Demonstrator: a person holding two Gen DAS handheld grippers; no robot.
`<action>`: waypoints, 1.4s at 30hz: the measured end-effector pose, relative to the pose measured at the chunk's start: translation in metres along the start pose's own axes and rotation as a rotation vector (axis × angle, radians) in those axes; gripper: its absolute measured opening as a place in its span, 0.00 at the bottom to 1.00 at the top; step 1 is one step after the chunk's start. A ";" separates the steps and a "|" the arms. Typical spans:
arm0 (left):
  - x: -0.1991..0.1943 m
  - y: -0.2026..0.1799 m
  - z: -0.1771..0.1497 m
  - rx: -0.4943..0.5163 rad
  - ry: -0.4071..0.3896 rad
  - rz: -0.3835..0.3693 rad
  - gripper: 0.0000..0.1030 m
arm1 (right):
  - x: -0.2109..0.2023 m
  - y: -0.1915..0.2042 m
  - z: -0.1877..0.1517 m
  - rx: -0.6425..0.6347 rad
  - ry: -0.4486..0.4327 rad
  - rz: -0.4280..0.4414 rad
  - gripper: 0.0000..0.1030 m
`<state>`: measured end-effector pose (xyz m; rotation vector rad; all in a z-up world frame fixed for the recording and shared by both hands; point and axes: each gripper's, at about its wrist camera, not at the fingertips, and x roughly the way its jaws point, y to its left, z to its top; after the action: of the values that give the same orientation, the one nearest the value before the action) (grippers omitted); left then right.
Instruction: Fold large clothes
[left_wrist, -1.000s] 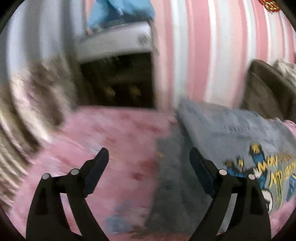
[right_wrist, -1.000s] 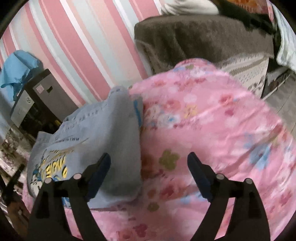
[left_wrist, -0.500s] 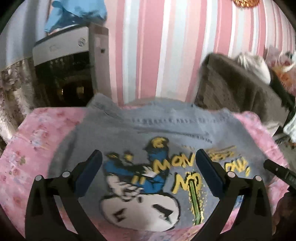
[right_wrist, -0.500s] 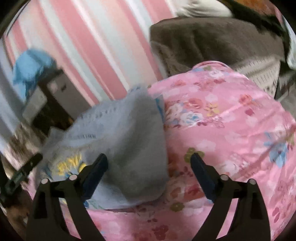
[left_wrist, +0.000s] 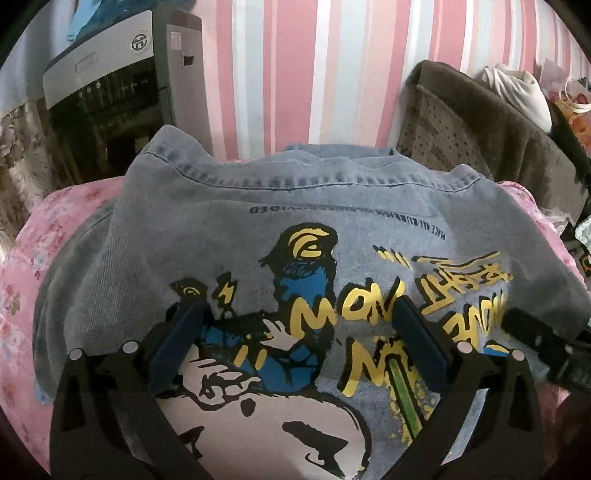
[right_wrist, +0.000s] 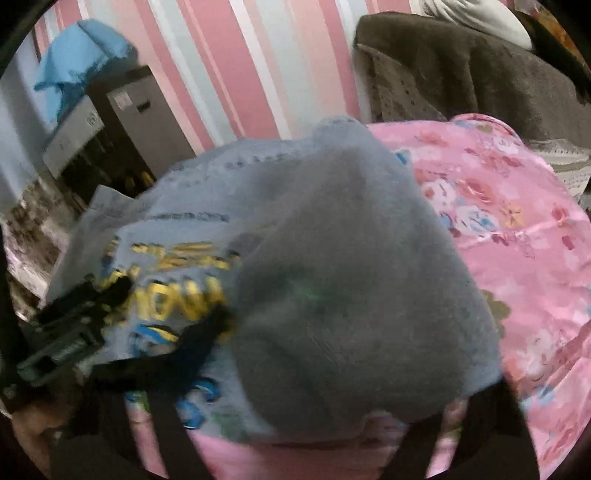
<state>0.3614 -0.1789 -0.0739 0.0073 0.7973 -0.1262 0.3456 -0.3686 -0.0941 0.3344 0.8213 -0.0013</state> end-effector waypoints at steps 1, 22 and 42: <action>0.000 0.000 0.000 -0.003 0.001 -0.004 0.97 | -0.004 -0.001 0.001 0.008 -0.016 -0.001 0.48; -0.116 0.146 0.076 -0.104 -0.129 0.054 0.91 | -0.074 0.141 0.034 -0.013 -0.335 0.142 0.31; -0.087 0.245 0.054 -0.302 -0.023 -0.119 0.94 | -0.018 0.228 -0.004 -0.099 -0.209 0.110 0.87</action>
<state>0.3676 0.0705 0.0160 -0.3262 0.7879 -0.1171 0.3599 -0.1533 -0.0177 0.2803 0.5927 0.1049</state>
